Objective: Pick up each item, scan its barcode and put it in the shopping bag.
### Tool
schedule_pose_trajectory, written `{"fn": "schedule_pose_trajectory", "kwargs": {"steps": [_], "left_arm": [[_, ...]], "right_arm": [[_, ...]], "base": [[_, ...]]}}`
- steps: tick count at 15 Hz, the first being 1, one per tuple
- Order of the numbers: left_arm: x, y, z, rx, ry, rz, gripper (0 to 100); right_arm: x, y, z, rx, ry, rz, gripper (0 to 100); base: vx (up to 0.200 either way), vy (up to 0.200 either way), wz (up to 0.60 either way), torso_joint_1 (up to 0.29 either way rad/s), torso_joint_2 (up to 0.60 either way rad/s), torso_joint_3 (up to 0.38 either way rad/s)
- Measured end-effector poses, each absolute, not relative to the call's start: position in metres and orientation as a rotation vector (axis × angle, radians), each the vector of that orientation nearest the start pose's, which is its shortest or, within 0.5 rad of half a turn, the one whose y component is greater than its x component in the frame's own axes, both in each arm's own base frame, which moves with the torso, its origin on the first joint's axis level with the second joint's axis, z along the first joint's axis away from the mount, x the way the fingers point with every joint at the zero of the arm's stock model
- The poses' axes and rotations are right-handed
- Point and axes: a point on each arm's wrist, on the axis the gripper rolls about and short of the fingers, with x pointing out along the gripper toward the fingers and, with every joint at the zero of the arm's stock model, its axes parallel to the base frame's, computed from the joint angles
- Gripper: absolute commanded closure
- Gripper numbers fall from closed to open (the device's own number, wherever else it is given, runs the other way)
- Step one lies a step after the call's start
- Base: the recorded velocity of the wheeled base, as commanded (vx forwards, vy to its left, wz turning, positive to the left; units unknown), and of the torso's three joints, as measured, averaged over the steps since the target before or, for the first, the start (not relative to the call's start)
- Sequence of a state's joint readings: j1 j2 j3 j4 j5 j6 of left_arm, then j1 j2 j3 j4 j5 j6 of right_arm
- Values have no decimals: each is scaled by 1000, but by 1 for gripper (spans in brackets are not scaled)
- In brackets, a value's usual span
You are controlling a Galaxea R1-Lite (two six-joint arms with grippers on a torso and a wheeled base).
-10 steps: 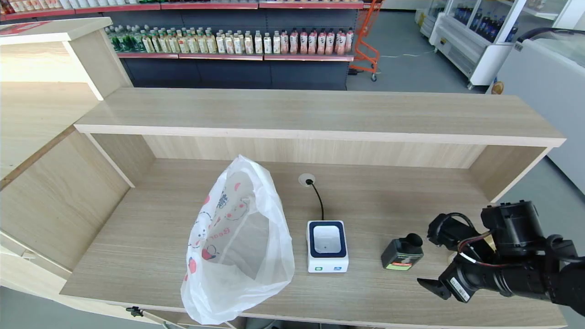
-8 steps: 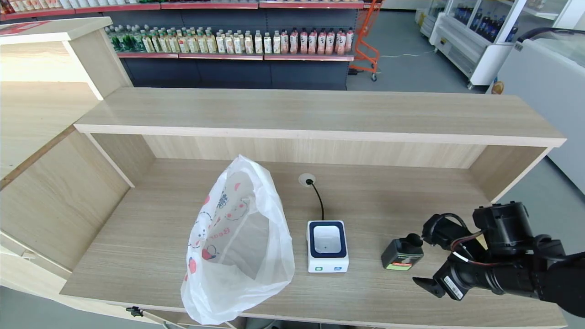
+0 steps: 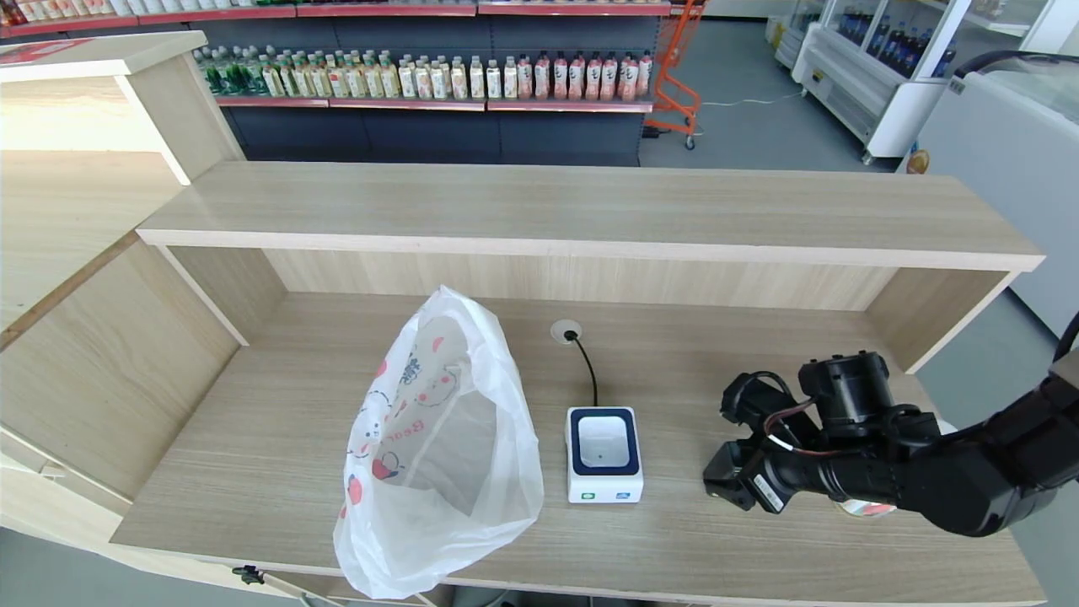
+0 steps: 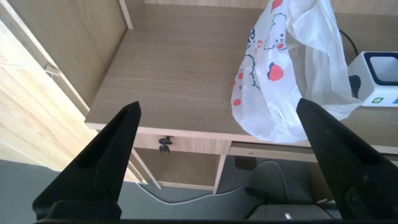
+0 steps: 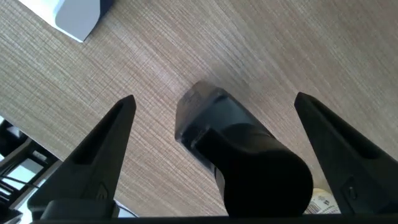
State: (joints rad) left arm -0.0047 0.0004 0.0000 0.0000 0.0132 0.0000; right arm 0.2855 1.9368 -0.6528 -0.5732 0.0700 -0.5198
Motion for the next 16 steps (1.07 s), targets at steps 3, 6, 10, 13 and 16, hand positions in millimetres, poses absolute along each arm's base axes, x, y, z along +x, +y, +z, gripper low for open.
{"fn": "schedule_pose_trajectory", "kwargs": {"steps": [3,6,10,13,16], "left_arm": [[-23,0,75,0,0,9,0],[-23,0,75,0,0,9,0],[-23,0,75,0,0,9,0],[-23,0,75,0,0,9,0],[-23,0,75,0,0,9,0]], "right_arm": [[297,95,61,-575,616,545,0],[299,99,58,-577,608,557,100],[300,103,54,-570,600,563,100],[299,104,54,-555,606,562,100],[298,103,56,-543,592,552,100]], "base": [[0,0,0,0,0,0],[0,0,0,0,0,0],[0,0,0,0,0,0],[0,0,0,0,0,0],[0,0,0,0,0,0]]}}
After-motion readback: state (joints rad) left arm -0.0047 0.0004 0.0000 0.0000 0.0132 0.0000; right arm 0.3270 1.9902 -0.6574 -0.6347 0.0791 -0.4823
